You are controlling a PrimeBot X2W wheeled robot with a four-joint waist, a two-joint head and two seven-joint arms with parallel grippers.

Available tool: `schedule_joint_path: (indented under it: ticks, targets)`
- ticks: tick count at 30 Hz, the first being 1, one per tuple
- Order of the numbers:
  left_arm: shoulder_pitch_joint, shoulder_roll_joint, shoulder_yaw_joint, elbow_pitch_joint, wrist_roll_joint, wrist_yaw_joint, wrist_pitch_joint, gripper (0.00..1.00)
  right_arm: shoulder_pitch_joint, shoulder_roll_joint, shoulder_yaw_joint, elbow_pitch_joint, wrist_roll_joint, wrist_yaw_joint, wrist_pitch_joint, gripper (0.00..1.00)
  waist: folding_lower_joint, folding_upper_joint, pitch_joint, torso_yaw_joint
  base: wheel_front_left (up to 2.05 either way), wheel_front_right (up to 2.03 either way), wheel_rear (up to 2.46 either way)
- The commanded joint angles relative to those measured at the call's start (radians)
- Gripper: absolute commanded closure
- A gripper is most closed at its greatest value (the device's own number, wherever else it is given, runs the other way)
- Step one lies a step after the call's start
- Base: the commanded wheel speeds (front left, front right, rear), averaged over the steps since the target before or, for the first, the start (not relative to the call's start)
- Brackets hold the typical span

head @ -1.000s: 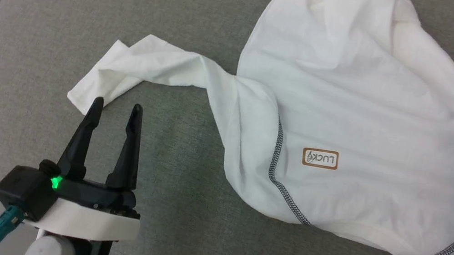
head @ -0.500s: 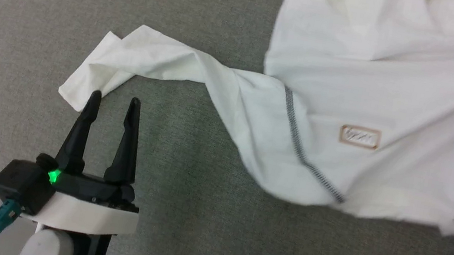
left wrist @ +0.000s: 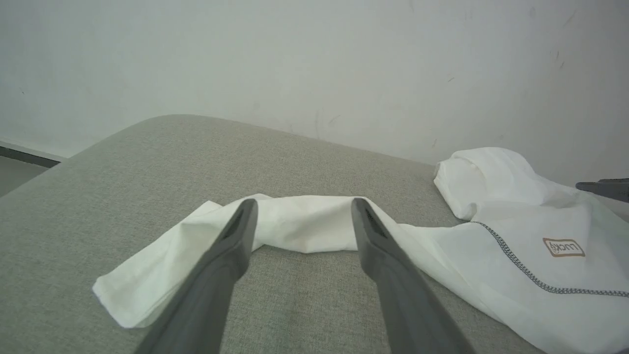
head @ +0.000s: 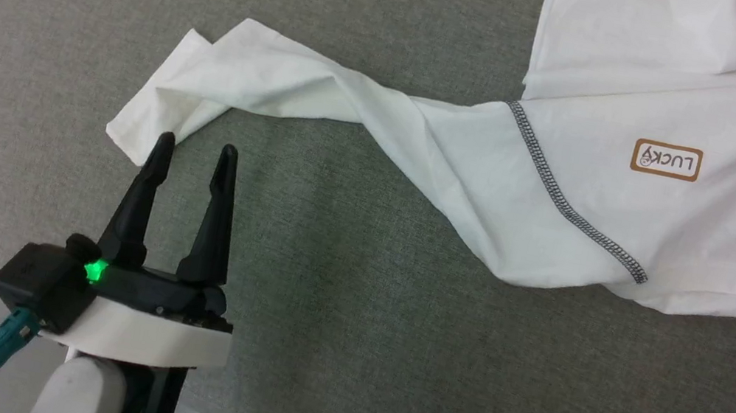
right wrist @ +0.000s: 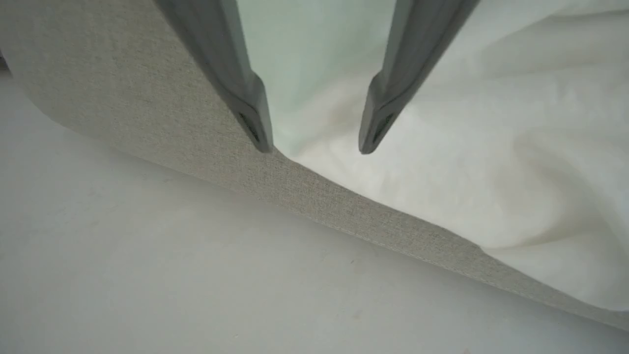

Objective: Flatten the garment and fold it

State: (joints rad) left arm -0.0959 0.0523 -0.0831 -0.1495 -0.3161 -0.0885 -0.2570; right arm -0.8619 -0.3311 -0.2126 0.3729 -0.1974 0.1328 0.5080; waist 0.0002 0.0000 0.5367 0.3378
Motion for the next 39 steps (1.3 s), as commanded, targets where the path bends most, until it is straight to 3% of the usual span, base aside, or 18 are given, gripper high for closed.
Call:
schedule_joint_path:
  ticks: [1,6,11,19,24,33,39]
  targets:
    - [-0.022,-0.002,-0.001,0.0,-0.003,-0.006,-0.005,0.0,-0.022,0.006,0.005,0.008,-0.005,-0.002,-0.018,0.0,-0.0002,0.0,-0.005,-0.008,0.0,0.0,0.0]
    - [-0.018,-0.002,0.002,-0.005,0.008,-0.006,-0.005,0.0,-0.016,0.055,-0.029,-0.001,0.018,-0.002,-0.089,0.0,-0.0002,0.0,-0.05,-0.041,0.0,0.0,0.0]
    - [0.009,-0.002,0.007,-0.008,0.027,-0.002,-0.005,0.0,0.074,0.132,-0.061,-0.092,0.09,-0.002,-0.168,0.0,-0.0002,0.0,-0.125,-0.082,0.0,0.0,0.0]
    - [0.097,0.0,0.026,-0.029,0.074,-0.006,-0.005,0.0,0.427,0.247,-0.096,-0.393,0.221,-0.002,-0.308,0.0,-0.0002,0.0,-0.258,-0.156,0.0,0.0,0.0]
    - [0.154,0.006,0.033,-0.053,0.108,-0.012,-0.005,0.0,0.678,0.279,-0.158,-0.56,0.277,-0.002,-0.392,0.0,-0.0002,0.0,-0.304,-0.187,0.0,0.0,0.0]
    - [0.269,0.007,0.029,-0.056,0.153,-0.006,-0.005,0.0,0.976,0.281,-0.159,-0.53,0.513,-0.002,-0.576,0.0,-0.0002,0.0,-0.377,-0.248,0.0,0.0,0.0]
    - [0.224,0.037,-0.037,-0.04,0.193,-0.02,0.02,0.0,0.991,0.281,-0.126,-0.509,0.524,-0.002,-0.626,0.0,-0.0002,0.0,-0.397,-0.267,0.0,0.0,0.0]
